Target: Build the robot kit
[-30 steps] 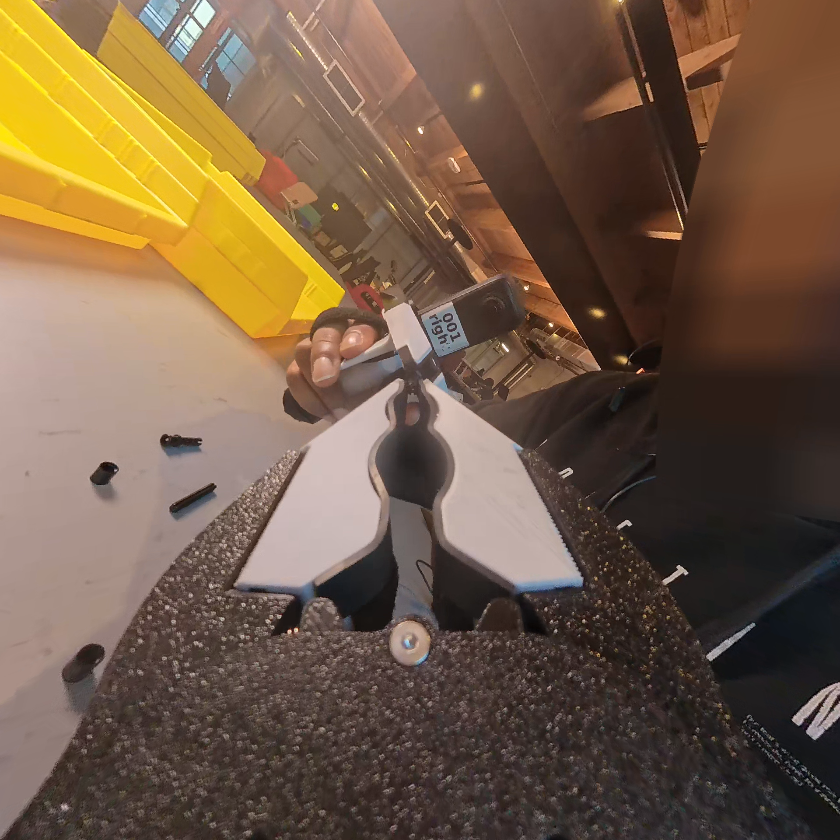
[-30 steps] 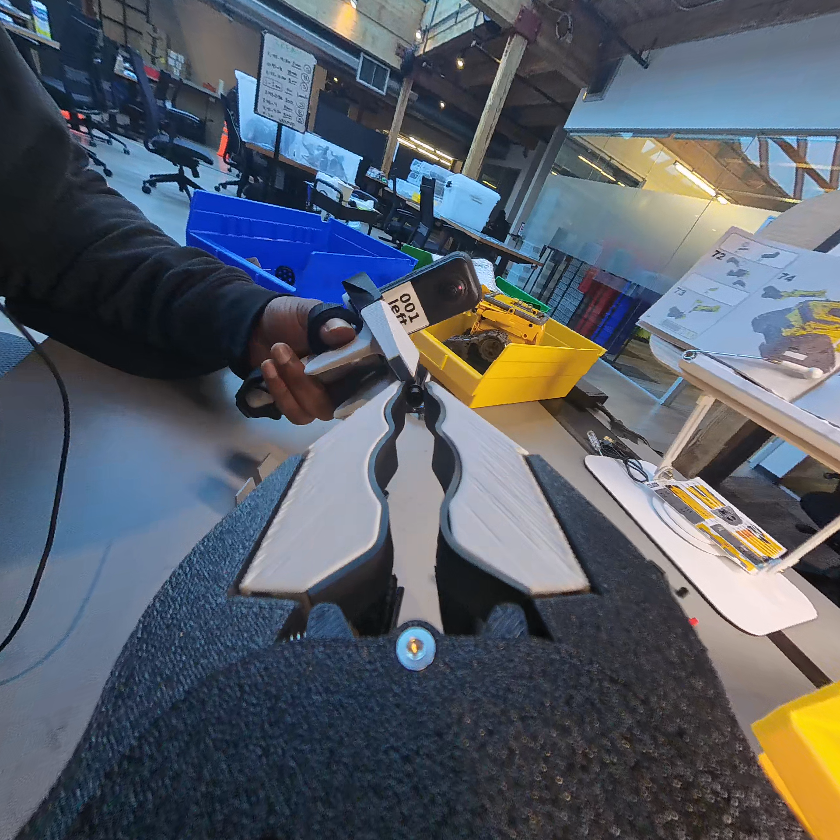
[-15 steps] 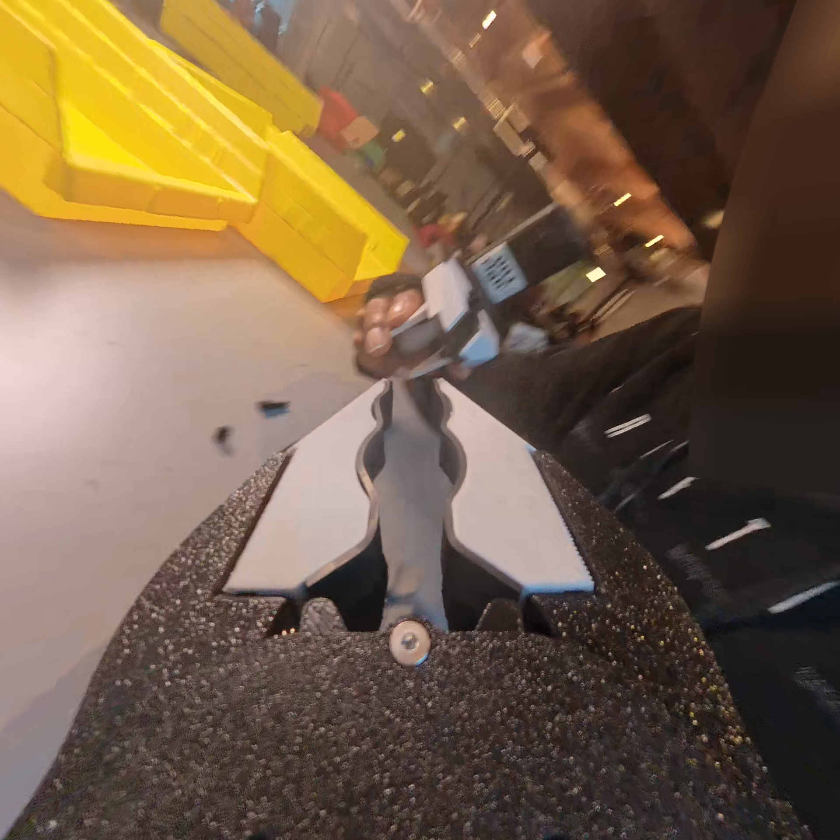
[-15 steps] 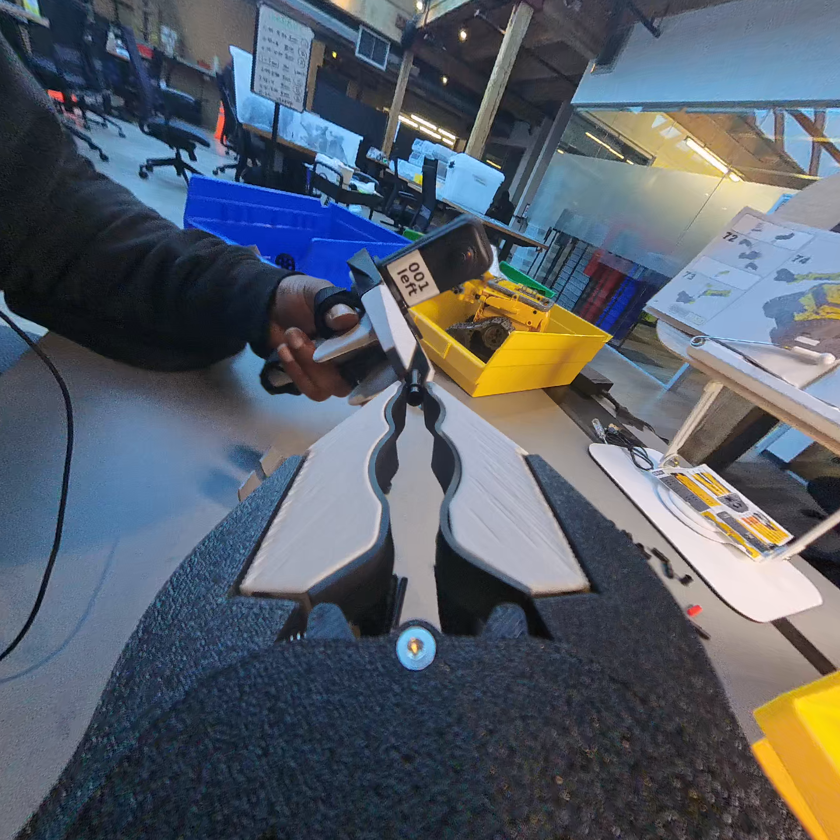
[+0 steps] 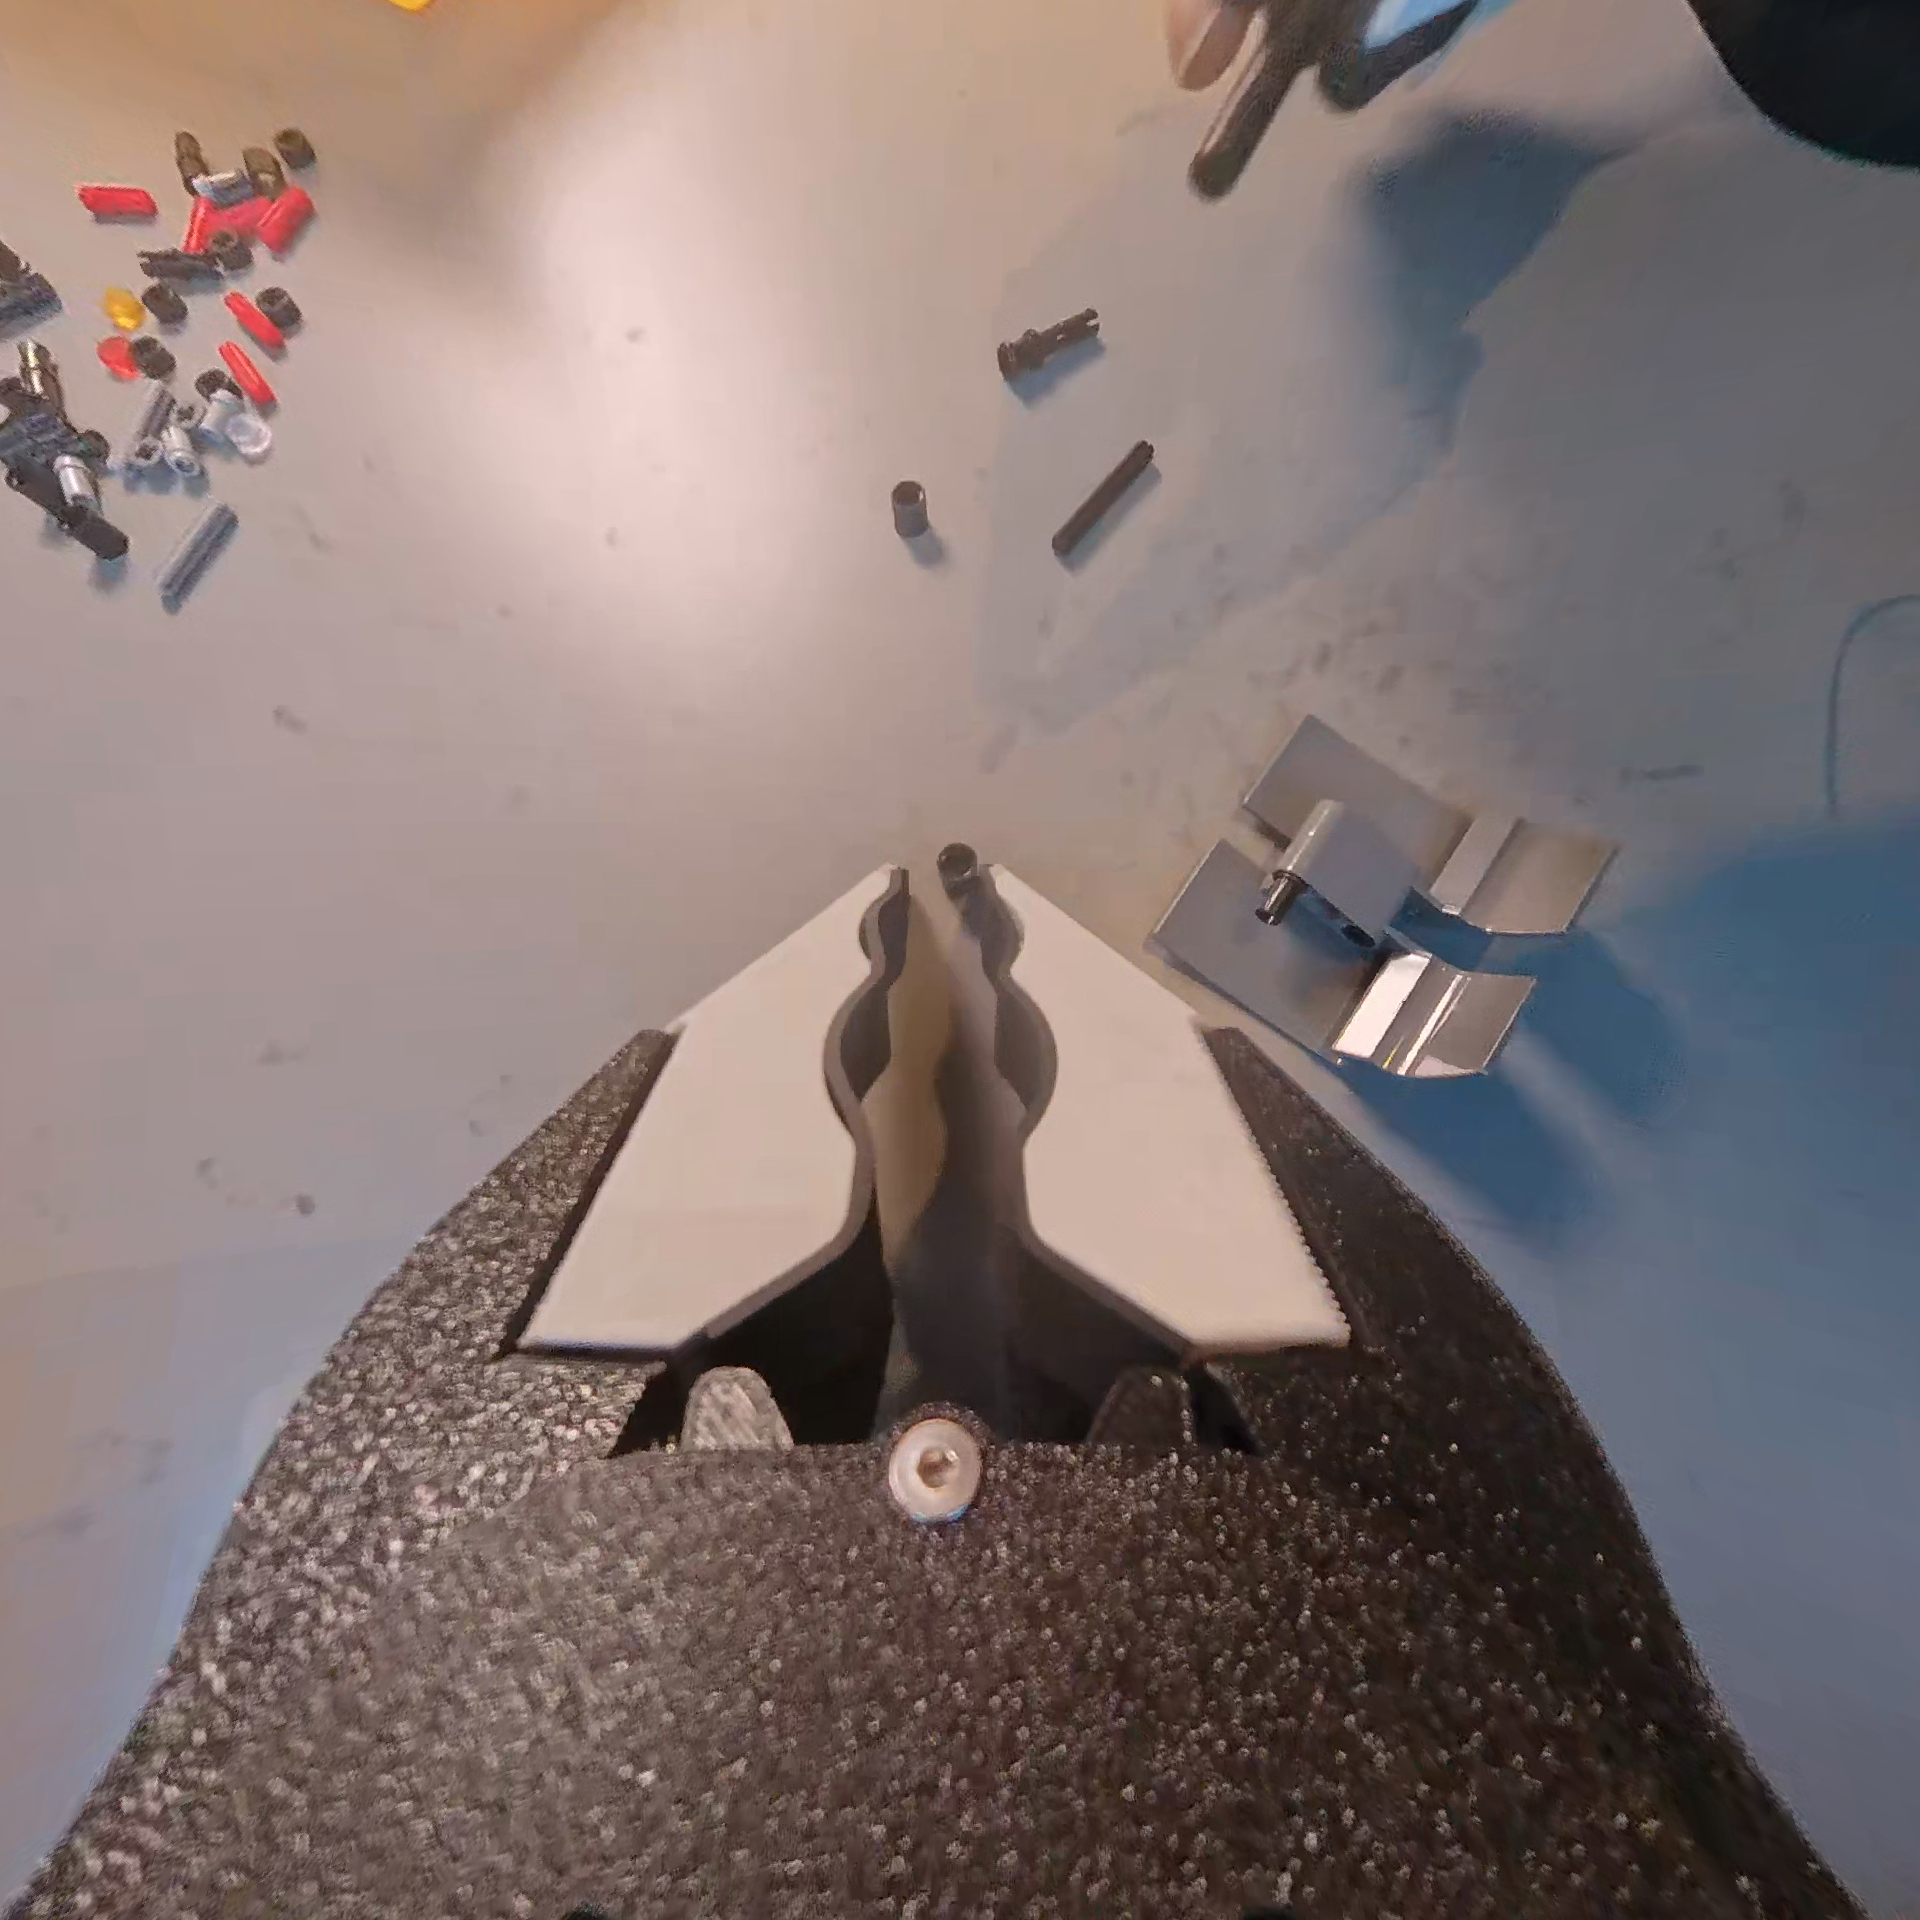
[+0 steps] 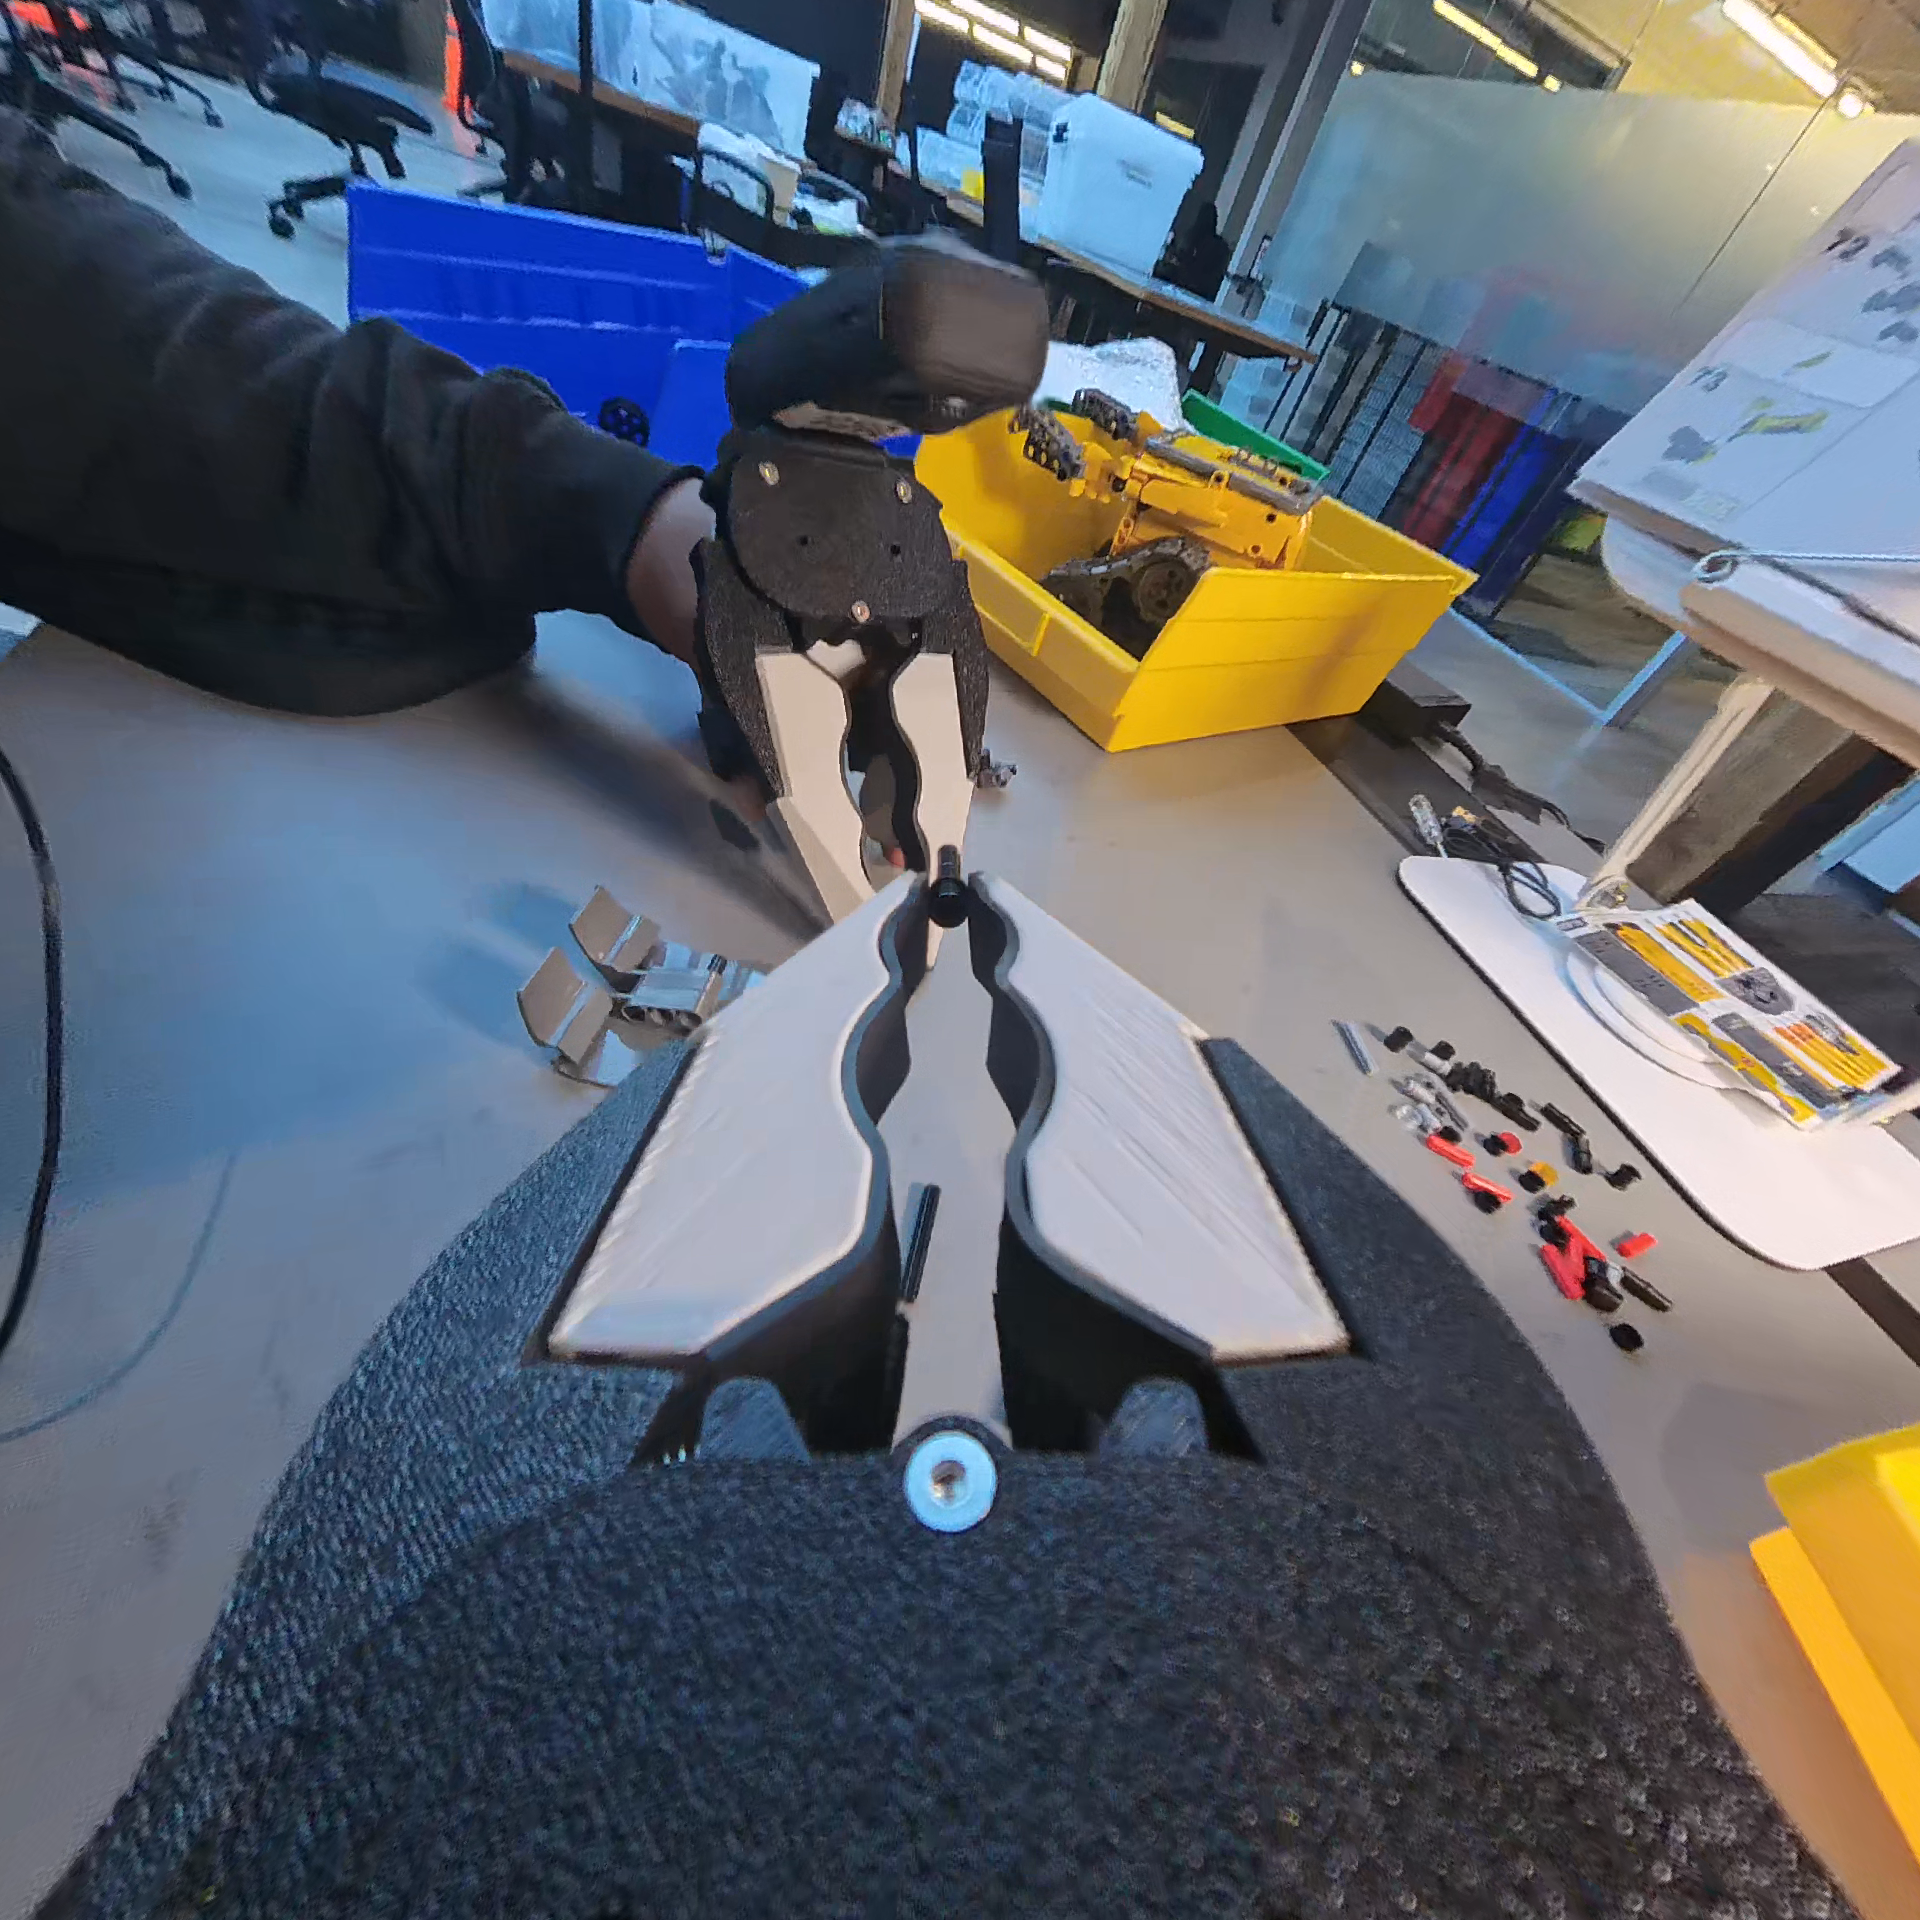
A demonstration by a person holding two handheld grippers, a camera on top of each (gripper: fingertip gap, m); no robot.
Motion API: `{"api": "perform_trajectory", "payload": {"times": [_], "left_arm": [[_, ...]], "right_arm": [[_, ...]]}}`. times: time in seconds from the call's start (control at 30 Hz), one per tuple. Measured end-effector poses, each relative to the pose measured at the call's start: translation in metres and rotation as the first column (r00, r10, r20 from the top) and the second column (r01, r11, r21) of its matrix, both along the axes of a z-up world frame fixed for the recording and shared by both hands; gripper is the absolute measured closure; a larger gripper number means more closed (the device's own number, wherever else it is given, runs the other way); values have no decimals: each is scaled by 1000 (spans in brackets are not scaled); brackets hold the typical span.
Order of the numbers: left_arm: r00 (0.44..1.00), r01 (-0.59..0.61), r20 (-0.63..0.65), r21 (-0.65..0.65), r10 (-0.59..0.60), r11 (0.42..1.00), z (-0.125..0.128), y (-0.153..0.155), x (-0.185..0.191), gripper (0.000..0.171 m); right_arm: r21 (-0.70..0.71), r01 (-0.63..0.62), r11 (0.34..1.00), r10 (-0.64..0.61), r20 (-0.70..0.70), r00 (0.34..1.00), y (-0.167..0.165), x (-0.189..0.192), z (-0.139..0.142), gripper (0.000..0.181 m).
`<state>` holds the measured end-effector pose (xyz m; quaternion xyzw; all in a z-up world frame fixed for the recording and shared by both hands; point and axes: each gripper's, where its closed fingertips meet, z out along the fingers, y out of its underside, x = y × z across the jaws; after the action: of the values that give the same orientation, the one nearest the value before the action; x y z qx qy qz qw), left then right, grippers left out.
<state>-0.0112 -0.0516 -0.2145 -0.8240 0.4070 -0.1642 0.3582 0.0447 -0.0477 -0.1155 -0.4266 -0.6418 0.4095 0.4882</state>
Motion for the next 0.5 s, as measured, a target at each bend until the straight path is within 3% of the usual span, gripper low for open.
{"api": "perform_trajectory", "payload": {"times": [0.5], "left_arm": [[990, 135, -58, 99, -130, 986, 5, -8, 41, 166]], "right_arm": [[50, -12, 999, -5, 327, 945, -7, -9, -63, 175]]}}
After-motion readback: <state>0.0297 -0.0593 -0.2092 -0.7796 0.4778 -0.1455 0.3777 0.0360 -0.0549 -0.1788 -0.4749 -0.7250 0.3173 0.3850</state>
